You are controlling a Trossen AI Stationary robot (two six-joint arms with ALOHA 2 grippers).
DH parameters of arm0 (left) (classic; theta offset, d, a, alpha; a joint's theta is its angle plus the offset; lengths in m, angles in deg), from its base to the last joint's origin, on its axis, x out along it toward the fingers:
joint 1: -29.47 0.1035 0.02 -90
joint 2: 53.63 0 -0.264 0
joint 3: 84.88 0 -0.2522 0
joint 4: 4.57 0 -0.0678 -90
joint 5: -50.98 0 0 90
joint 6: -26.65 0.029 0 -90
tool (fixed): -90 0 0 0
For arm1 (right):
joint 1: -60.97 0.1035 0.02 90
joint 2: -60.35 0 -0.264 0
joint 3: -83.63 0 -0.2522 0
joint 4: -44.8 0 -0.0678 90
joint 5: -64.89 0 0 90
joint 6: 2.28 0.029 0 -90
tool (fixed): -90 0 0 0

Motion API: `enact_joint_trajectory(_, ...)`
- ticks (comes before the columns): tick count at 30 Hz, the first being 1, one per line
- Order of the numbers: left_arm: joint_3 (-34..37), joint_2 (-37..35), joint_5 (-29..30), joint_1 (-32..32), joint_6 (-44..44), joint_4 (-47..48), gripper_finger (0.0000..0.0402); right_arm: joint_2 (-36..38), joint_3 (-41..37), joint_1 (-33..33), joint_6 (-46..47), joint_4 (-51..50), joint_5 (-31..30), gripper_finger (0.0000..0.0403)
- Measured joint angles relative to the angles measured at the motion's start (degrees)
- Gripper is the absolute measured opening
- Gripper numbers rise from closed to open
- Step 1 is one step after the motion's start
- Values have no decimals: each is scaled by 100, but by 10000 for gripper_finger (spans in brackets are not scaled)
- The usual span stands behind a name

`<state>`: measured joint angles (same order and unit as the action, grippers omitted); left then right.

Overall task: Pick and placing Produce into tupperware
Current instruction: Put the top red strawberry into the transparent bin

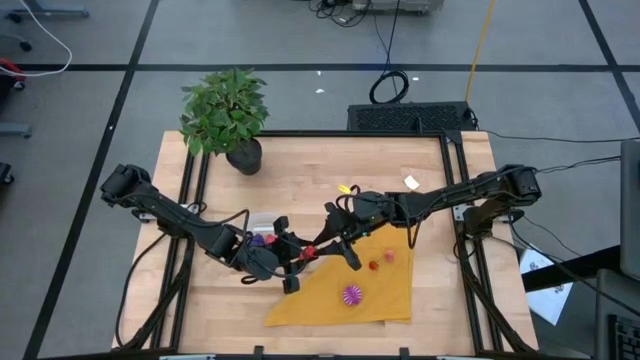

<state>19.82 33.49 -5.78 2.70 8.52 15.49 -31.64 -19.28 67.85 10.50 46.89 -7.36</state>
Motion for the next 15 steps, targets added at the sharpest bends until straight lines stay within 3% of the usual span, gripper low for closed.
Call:
enact_joint_trajectory(10,0,0,-2,0,-2,20,149,-2,0,2,-37,-4,-23,110)
enact_joint_trajectory(15,0,0,-2,0,-15,48,149,-9,0,35,-190,-10,-58,133)
